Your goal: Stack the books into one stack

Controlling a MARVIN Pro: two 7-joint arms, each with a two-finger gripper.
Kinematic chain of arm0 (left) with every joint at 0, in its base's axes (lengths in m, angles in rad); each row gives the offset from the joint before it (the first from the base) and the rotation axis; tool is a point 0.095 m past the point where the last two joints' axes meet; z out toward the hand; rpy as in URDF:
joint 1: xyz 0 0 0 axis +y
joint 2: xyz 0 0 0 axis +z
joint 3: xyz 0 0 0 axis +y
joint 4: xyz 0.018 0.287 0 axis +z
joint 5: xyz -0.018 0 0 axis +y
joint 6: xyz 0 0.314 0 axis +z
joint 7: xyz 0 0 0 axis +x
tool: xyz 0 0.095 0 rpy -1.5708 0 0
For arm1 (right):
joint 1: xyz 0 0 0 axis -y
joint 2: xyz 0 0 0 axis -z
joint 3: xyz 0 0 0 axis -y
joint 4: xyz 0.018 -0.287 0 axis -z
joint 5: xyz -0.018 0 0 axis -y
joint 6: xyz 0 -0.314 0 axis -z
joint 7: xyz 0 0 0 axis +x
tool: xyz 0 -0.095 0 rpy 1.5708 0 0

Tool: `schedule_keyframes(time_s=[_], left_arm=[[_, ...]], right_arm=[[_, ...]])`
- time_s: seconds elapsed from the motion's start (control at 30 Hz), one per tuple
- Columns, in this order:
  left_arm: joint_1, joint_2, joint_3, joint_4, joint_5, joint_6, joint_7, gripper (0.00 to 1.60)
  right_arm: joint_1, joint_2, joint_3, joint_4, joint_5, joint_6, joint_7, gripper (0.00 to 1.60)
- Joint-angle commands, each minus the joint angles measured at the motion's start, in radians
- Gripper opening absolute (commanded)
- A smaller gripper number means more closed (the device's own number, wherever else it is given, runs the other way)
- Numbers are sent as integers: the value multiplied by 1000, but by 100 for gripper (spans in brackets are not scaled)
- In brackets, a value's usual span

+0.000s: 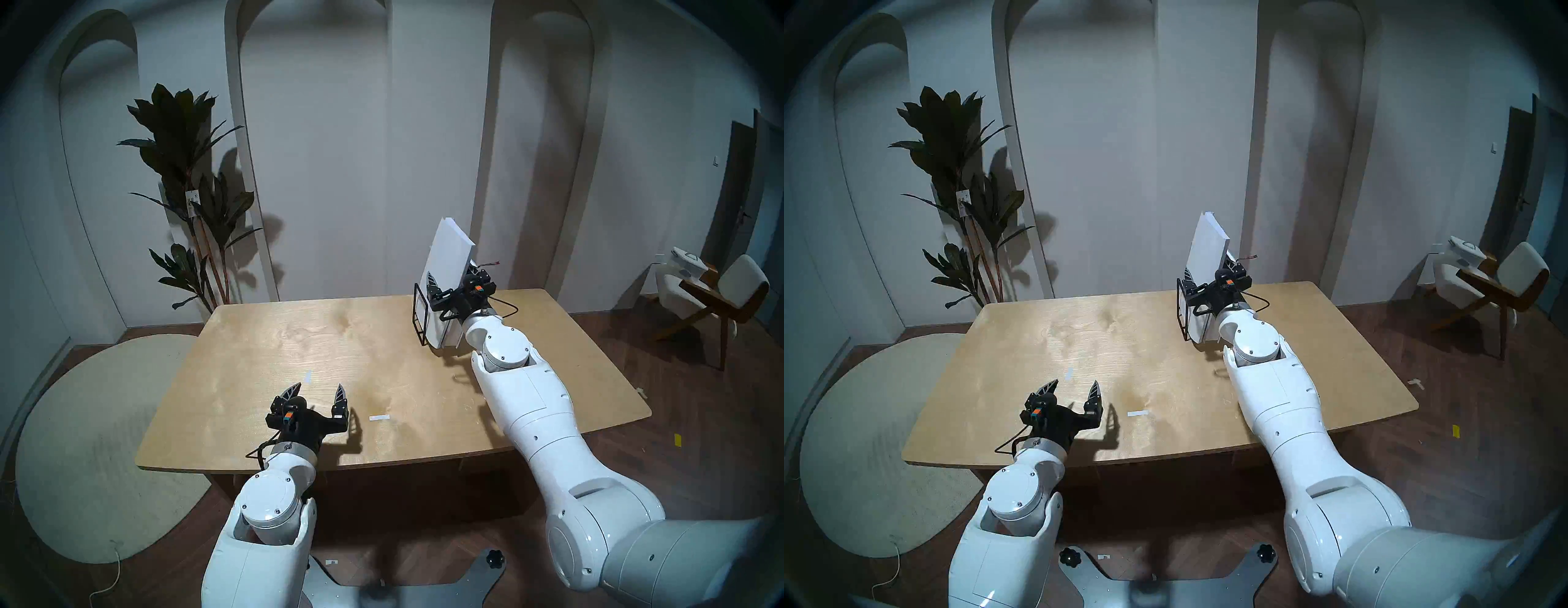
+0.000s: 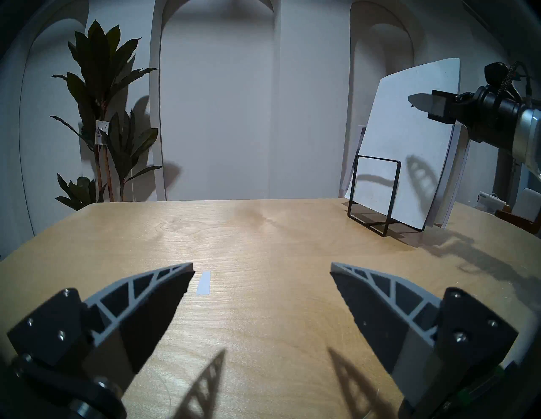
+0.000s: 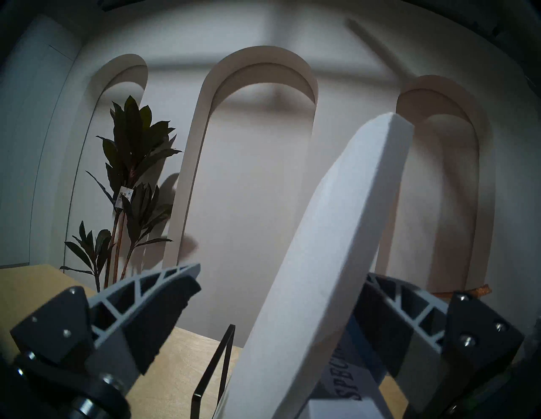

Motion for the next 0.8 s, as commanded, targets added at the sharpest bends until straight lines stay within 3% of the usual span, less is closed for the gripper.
schedule_keyframes(time_s=[0.0,0.13,0.17,0.2,0.23,0.27,0.3,0.47,0.67,0.77], left_arm=[[-6,-1,-2,-22,0,-3,3,160],[-5,-1,-2,-22,0,-3,3,160],[-5,-1,-2,-23,0,-3,3,160],[-5,-1,-2,-23,0,-3,3,160],[-5,-1,-2,-23,0,-3,3,160],[-5,-1,-2,-23,0,-3,3,160],[-5,-1,-2,-23,0,-3,4,160],[-5,-1,-2,-23,0,-3,4,160],[-5,-1,-2,-22,0,-3,3,160],[-6,-1,-2,-22,0,-3,3,160]], right_arm=[[48,-14,12,-5,2,-51,-30,160],[32,-17,19,-15,-11,-48,-65,160],[26,-20,23,-20,-8,-43,-70,136],[21,-22,25,-23,-19,-47,-90,70],[18,-24,26,-23,-21,-49,-96,59],[16,-24,26,-23,-22,-51,-97,15],[9,-27,26,-30,-38,-48,-126,0],[-7,-37,25,-46,-65,-47,-175,0],[-21,-49,31,-54,-70,-136,-216,0],[-21,-58,41,-60,-68,-145,-242,0]])
